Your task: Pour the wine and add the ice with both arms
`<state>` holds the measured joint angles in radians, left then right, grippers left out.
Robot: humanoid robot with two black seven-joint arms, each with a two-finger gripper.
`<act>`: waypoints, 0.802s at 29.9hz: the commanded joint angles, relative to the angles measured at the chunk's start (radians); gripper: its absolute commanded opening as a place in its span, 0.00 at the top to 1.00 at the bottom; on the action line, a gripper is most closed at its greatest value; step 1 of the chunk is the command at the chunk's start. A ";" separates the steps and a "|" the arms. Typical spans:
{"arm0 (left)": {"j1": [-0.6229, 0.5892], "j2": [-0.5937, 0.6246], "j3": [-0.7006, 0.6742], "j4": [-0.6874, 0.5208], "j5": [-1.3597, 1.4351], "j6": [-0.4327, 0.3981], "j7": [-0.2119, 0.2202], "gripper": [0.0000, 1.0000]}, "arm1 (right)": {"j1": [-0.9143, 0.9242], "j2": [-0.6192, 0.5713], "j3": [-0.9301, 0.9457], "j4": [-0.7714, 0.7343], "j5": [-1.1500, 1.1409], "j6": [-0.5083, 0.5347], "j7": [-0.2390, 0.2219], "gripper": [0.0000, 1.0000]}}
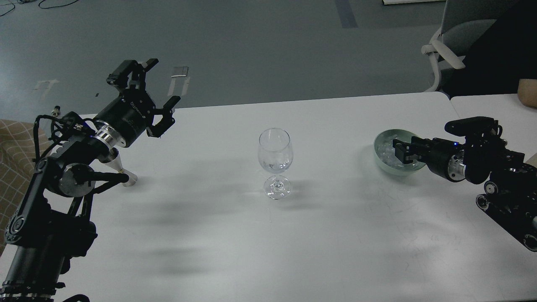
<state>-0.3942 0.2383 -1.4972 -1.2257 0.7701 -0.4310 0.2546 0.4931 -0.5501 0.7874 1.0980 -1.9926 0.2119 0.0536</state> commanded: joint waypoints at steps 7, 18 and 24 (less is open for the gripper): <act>0.000 0.001 0.000 0.000 0.000 0.000 0.000 0.02 | 0.001 0.009 0.000 -0.004 0.002 0.006 0.002 0.46; 0.000 0.006 0.000 0.000 0.000 0.000 0.000 0.02 | 0.001 0.009 -0.004 -0.003 0.002 0.011 0.002 0.47; 0.000 0.006 0.000 0.000 0.000 0.000 0.000 0.02 | -0.004 0.009 -0.004 -0.001 0.002 0.011 0.002 0.49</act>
<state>-0.3942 0.2438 -1.4972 -1.2257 0.7701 -0.4310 0.2546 0.4931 -0.5415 0.7839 1.0953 -1.9910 0.2225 0.0553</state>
